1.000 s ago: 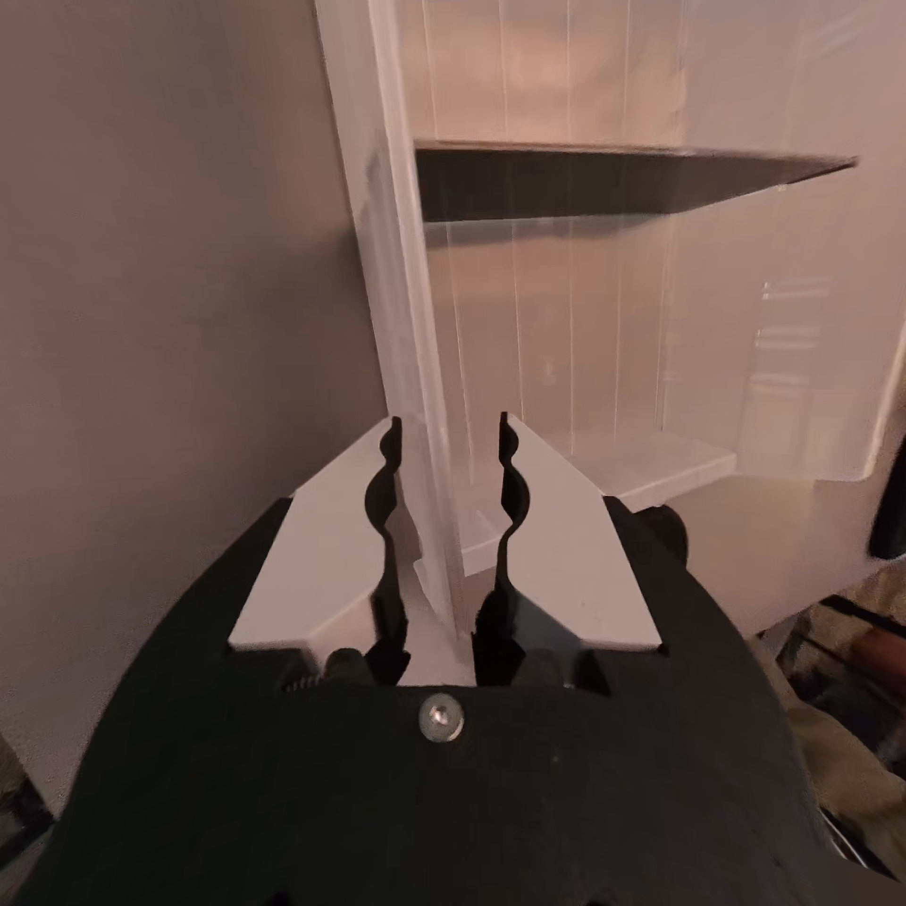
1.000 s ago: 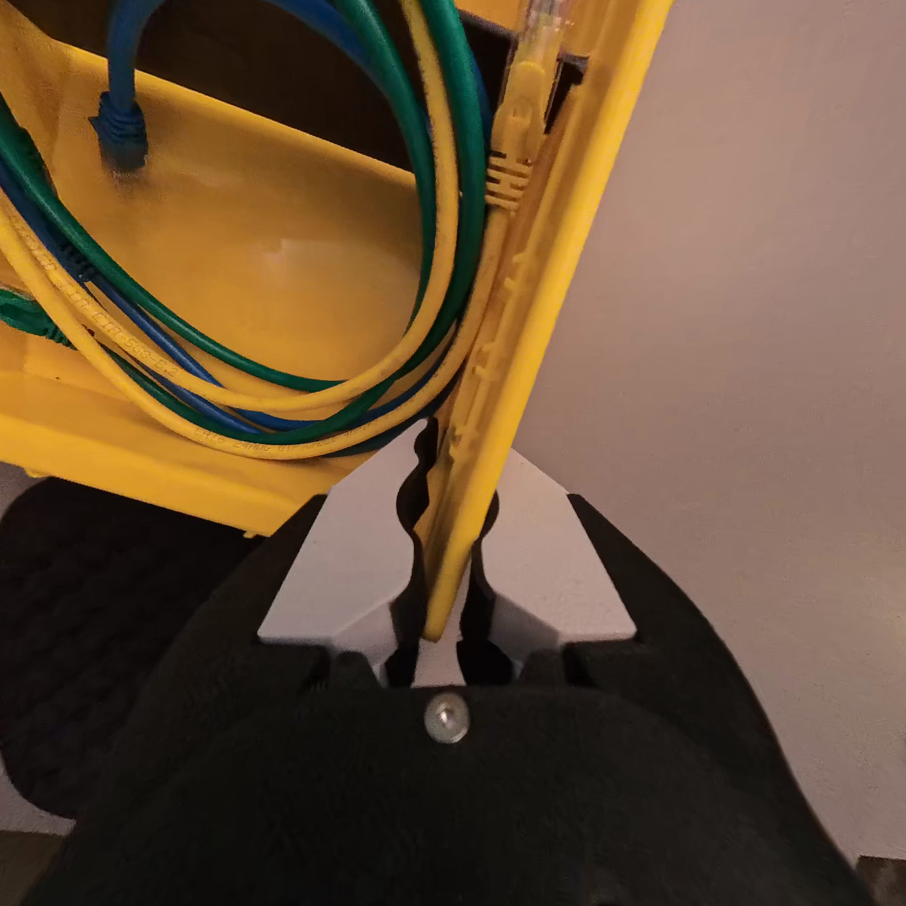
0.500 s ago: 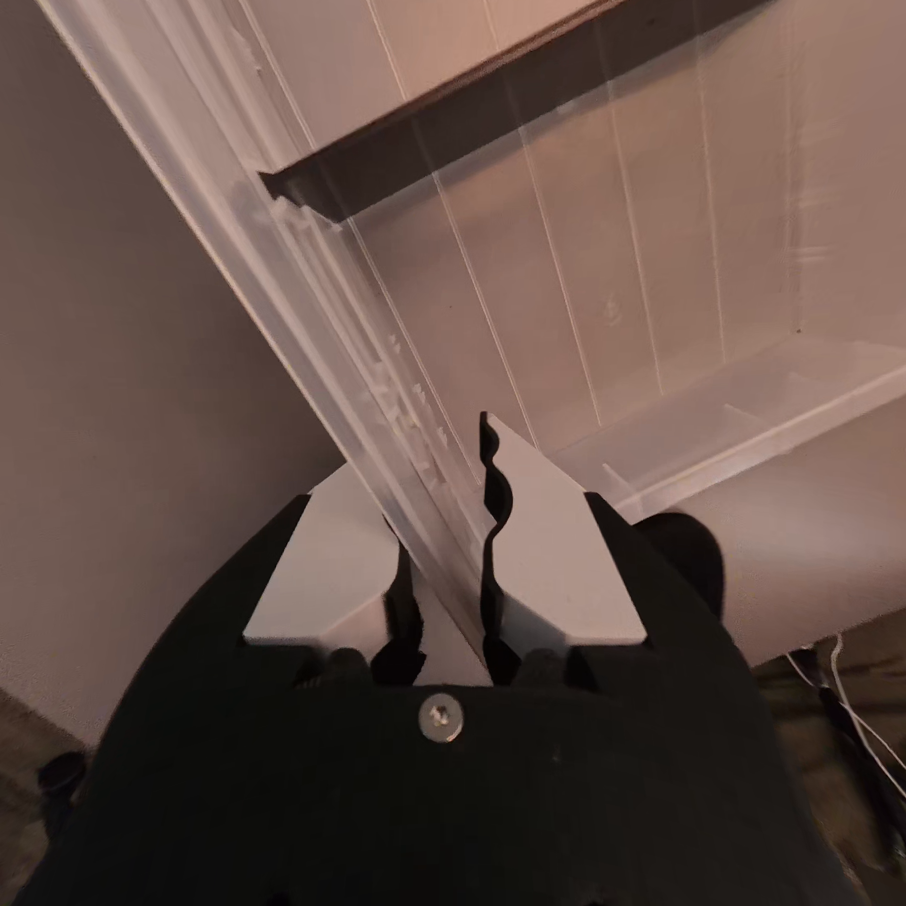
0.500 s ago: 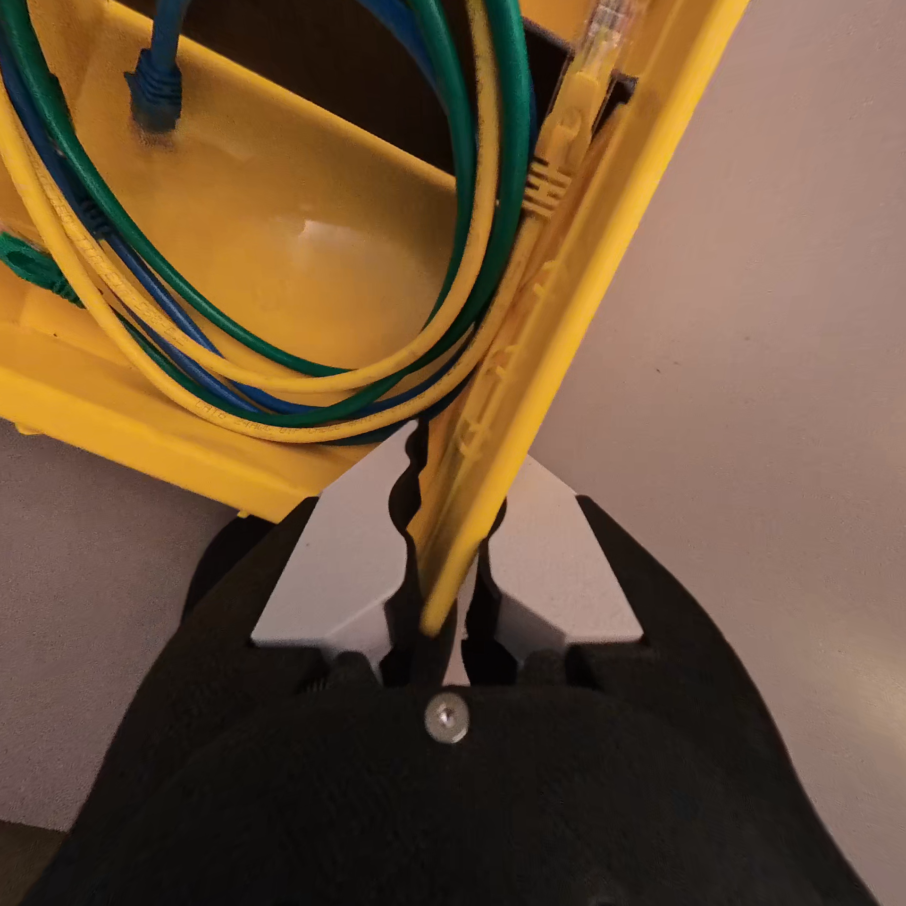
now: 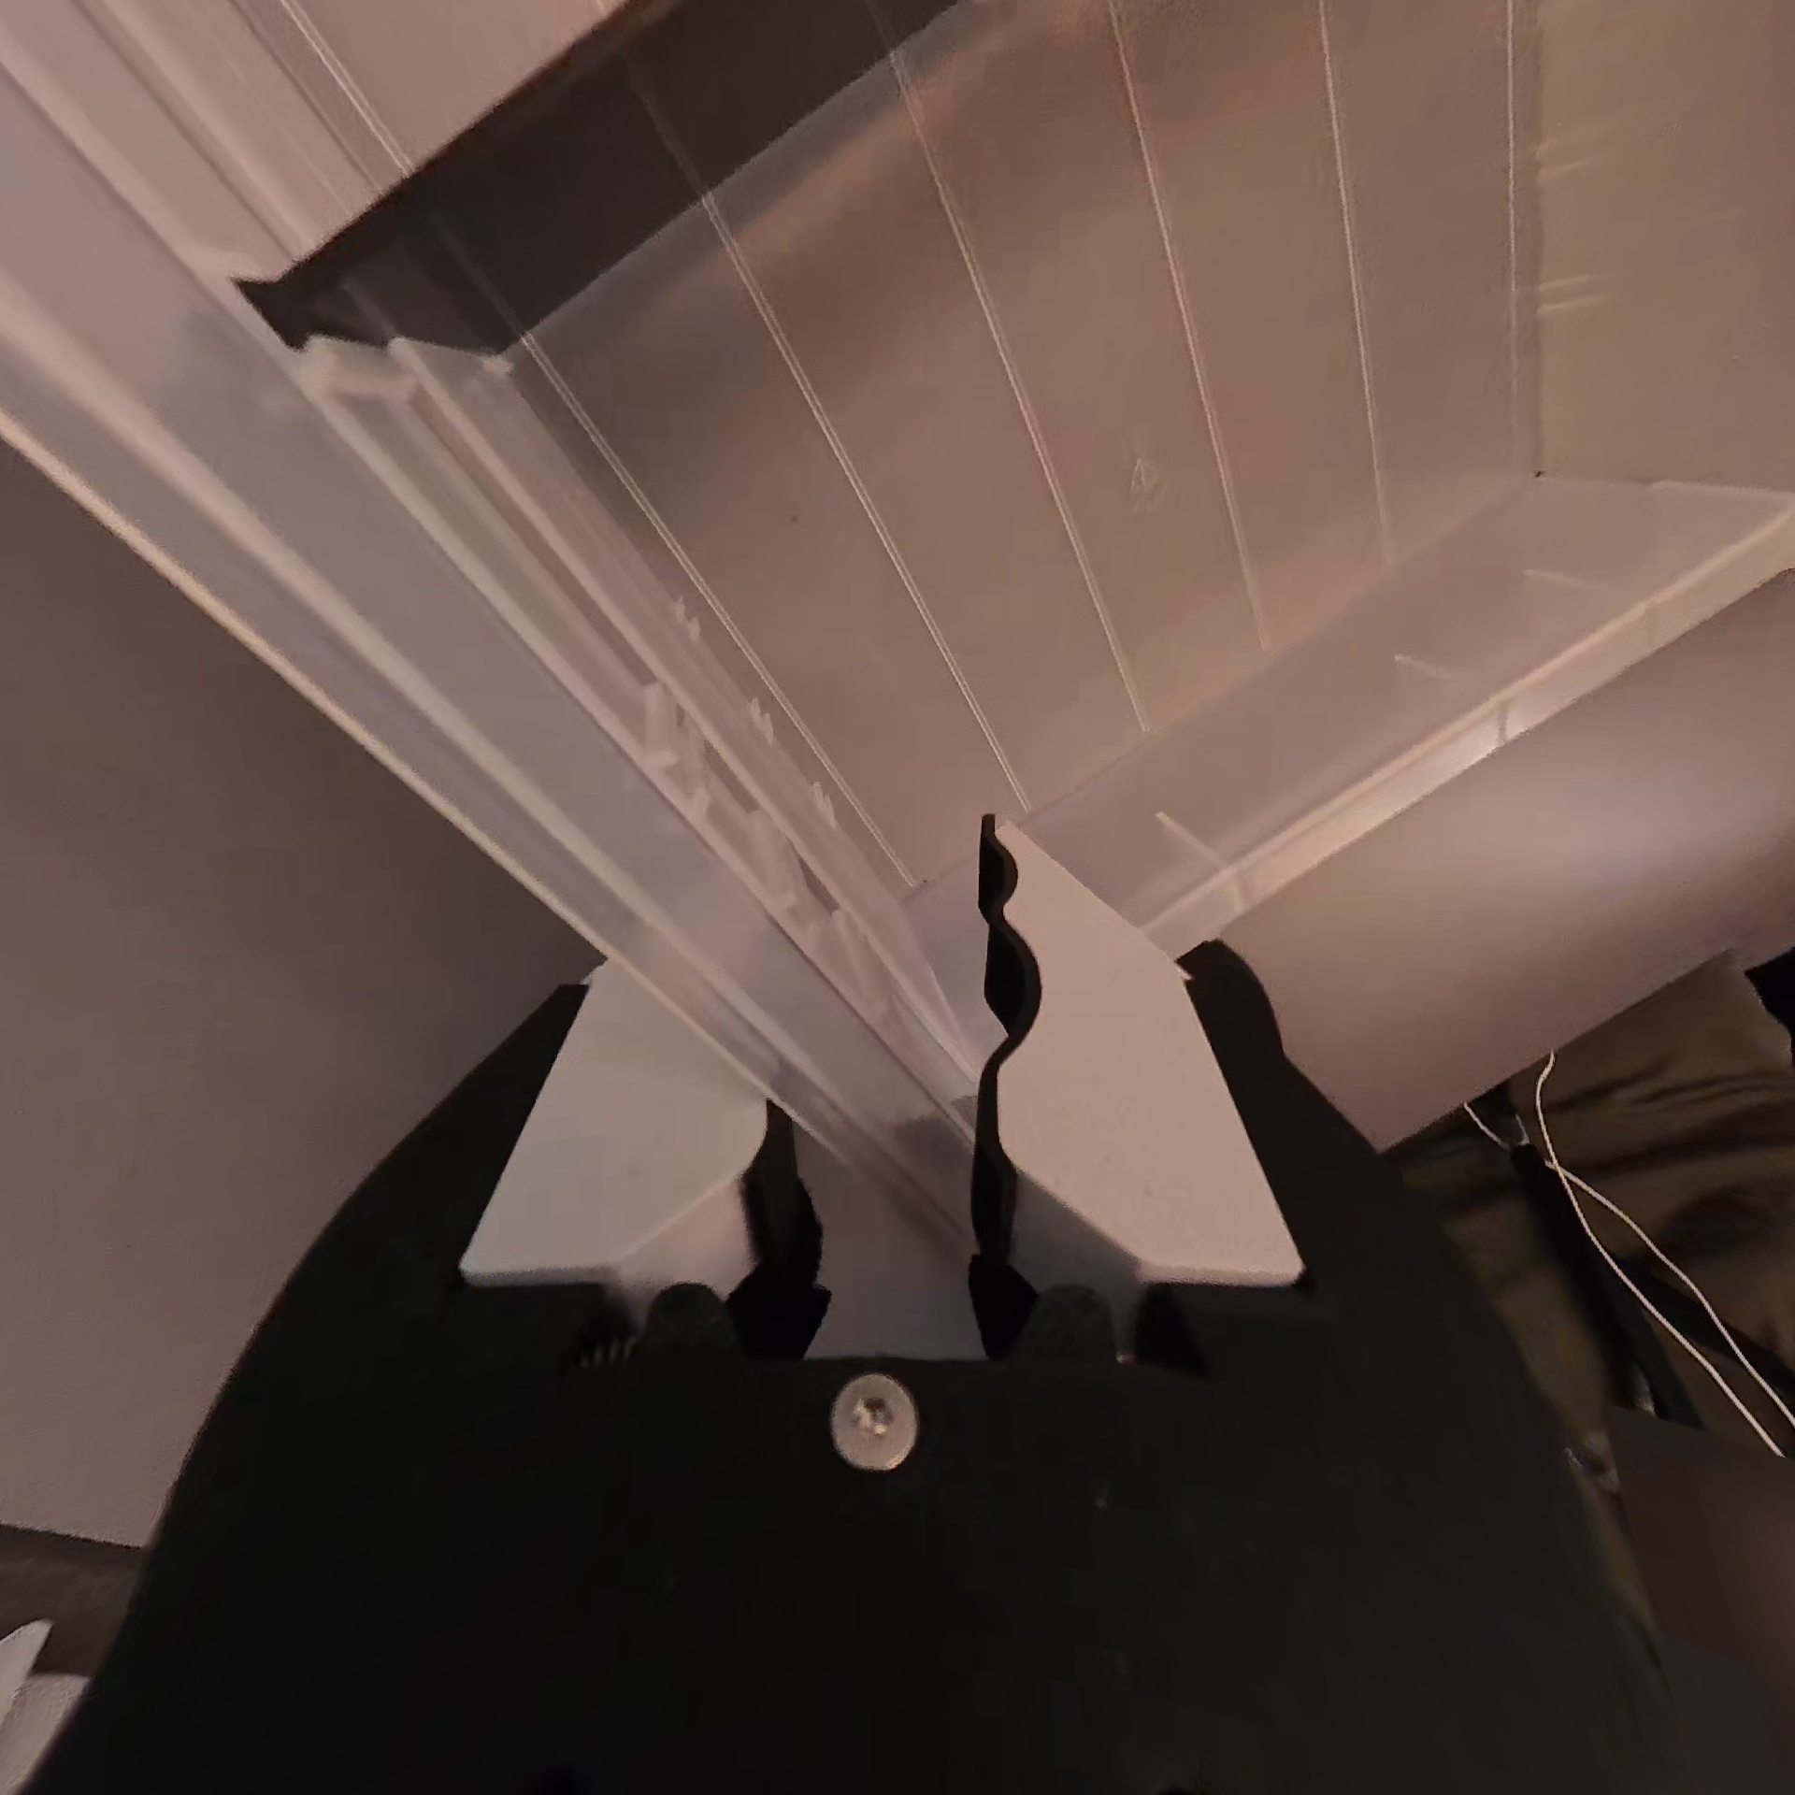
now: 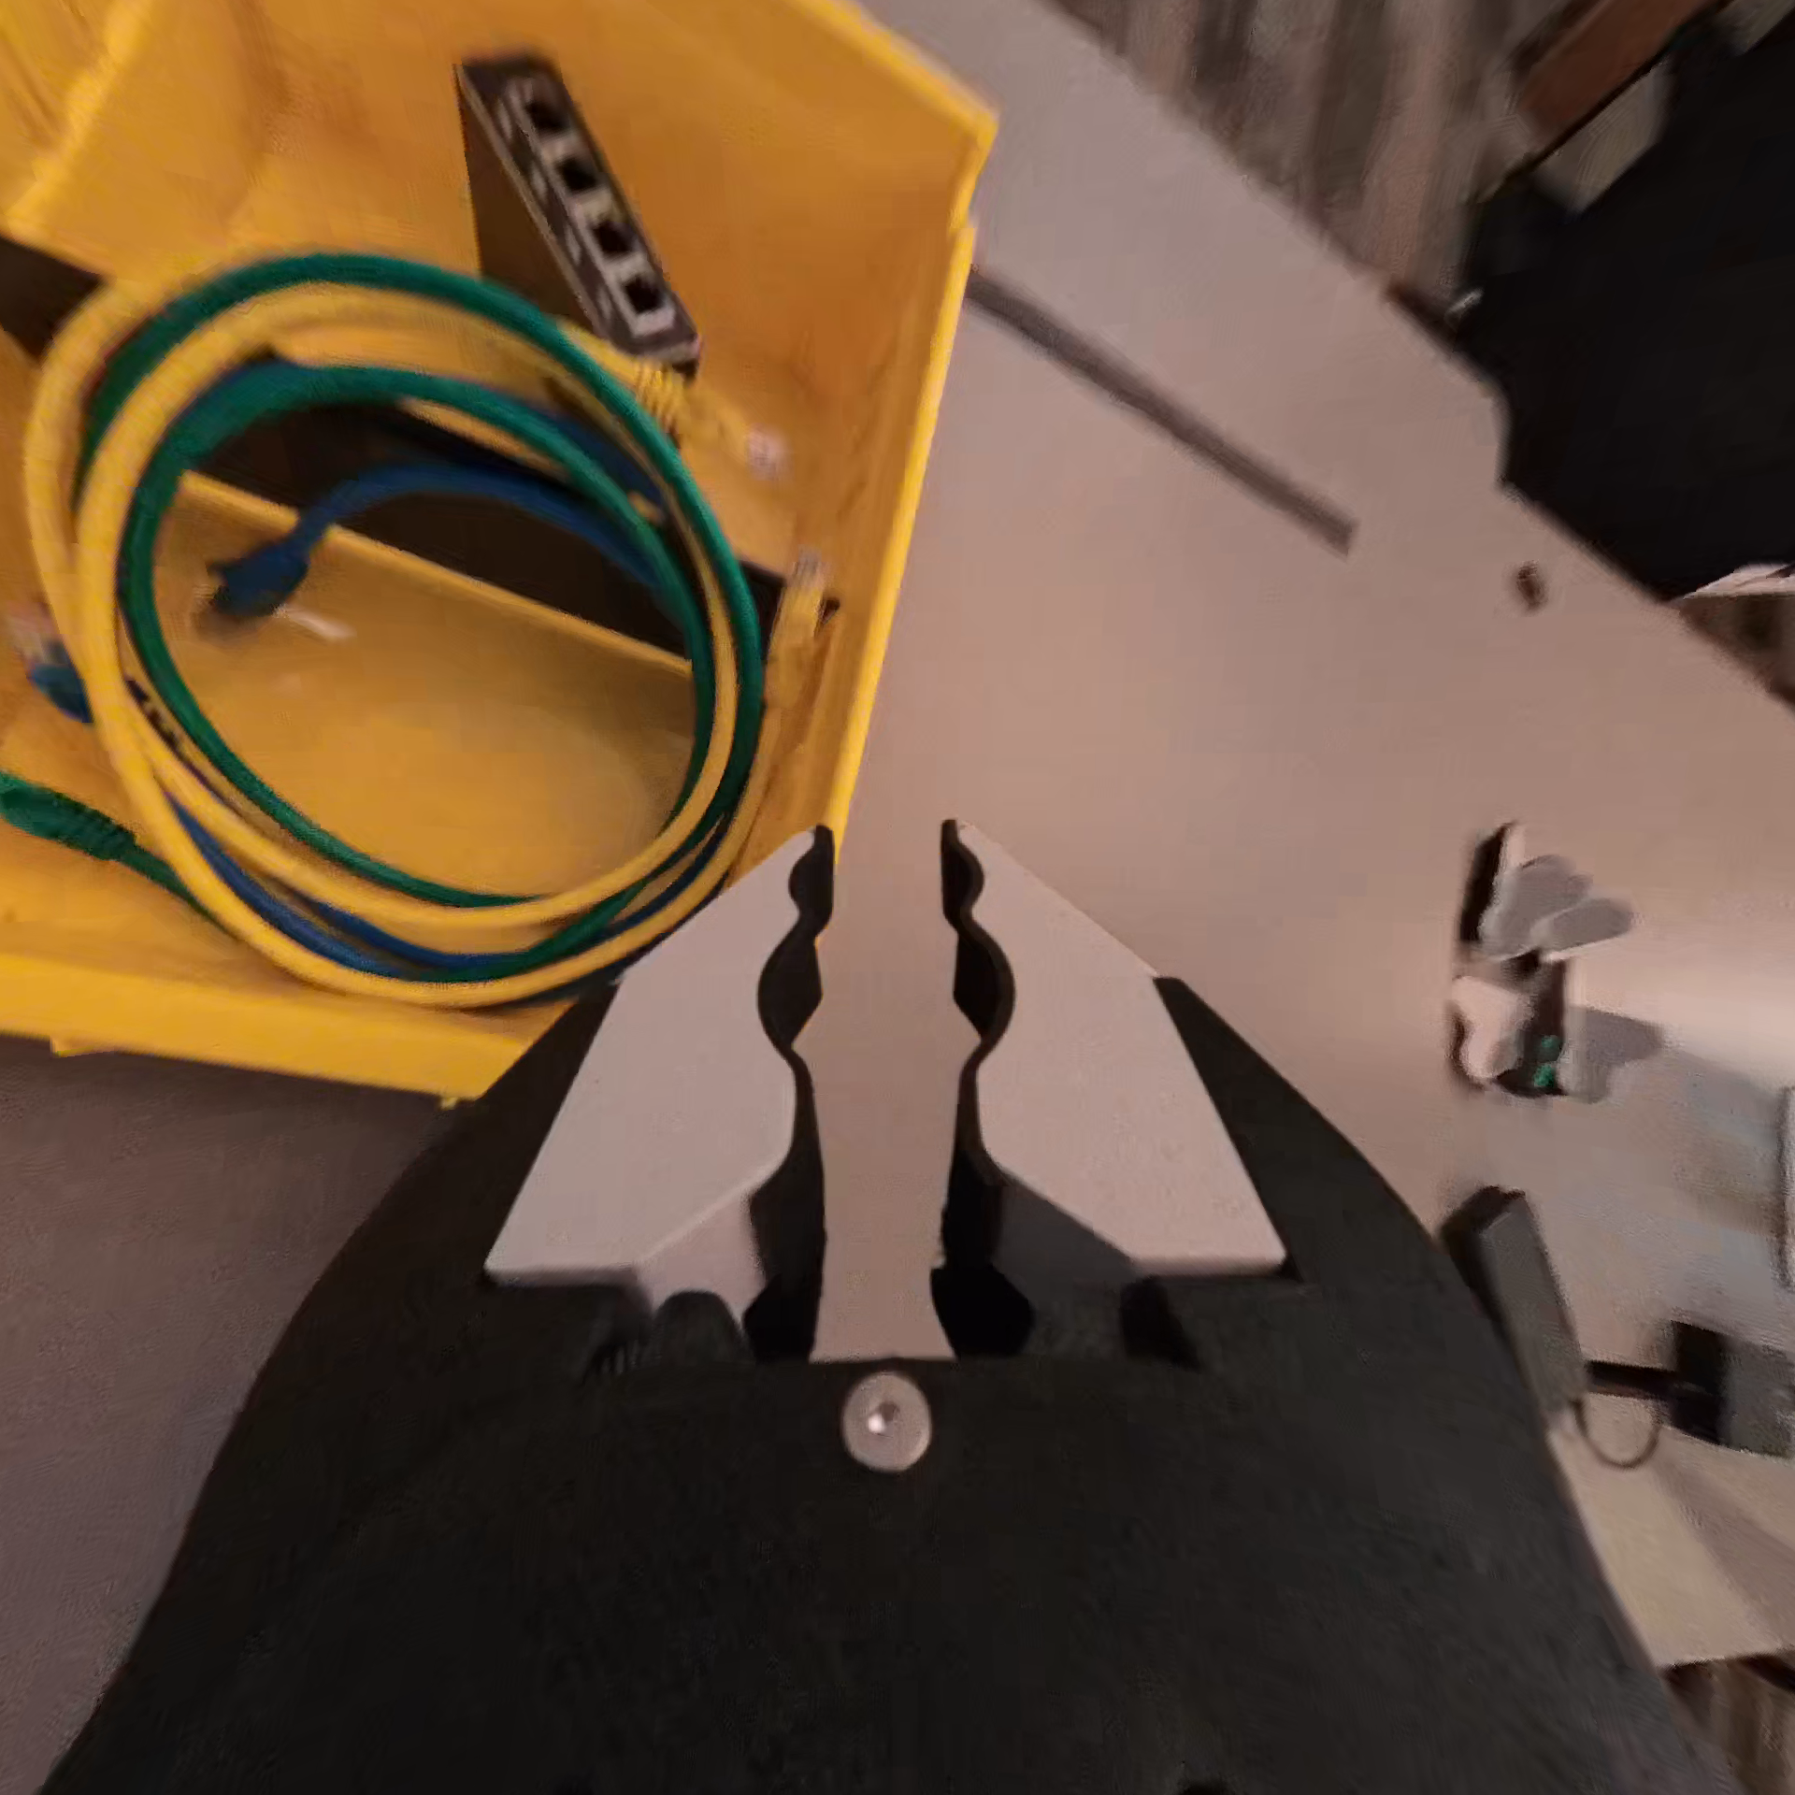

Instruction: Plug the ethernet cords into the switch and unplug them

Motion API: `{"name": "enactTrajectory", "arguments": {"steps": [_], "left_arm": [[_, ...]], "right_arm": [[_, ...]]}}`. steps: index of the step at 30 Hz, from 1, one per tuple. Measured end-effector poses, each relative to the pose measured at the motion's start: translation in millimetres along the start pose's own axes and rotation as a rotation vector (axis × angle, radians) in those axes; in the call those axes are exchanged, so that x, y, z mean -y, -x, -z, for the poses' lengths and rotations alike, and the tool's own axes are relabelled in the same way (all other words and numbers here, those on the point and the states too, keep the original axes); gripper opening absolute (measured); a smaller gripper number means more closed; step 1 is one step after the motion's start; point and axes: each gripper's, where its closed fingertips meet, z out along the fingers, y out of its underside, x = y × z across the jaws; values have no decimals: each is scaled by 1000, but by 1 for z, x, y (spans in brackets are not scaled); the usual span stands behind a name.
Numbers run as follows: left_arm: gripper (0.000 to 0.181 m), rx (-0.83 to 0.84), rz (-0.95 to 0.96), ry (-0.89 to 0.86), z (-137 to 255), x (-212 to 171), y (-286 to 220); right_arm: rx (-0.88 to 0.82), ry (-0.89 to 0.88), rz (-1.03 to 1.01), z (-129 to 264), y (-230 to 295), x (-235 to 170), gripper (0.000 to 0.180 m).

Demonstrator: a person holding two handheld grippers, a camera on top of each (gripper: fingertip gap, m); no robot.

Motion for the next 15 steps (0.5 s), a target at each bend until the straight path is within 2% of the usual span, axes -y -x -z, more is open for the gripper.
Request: {"name": "enactTrajectory", "arguments": {"steps": [1, 2, 4, 5, 7, 10, 15], "left_arm": [[35, -12, -9, 16, 0, -4, -4], [38, -32, -23, 31, -1, -7, -9], [41, -67, -51, 48, 0, -11, -20], [42, -72, -57, 39, 2, -10, -22], [43, -83, -50, 0, 7, -6, -23], [36, -115, -2, -124, 26, 3, -20], [36, -128, 33, -405, 77, 19, -14]], "right_arm": [[-42, -95, 20, 15, 1, 24, 27], [-12, -212, 29, 29, 16, 51, 35], [248, -393, 26, 54, 82, 96, 58], [402, -403, 4, 63, 120, 109, 72], [652, -292, 13, 67, 187, 119, 86], [740, -55, 100, 42, 245, 121, 85], [695, 211, 26, -3, 276, 128, 60]]}}
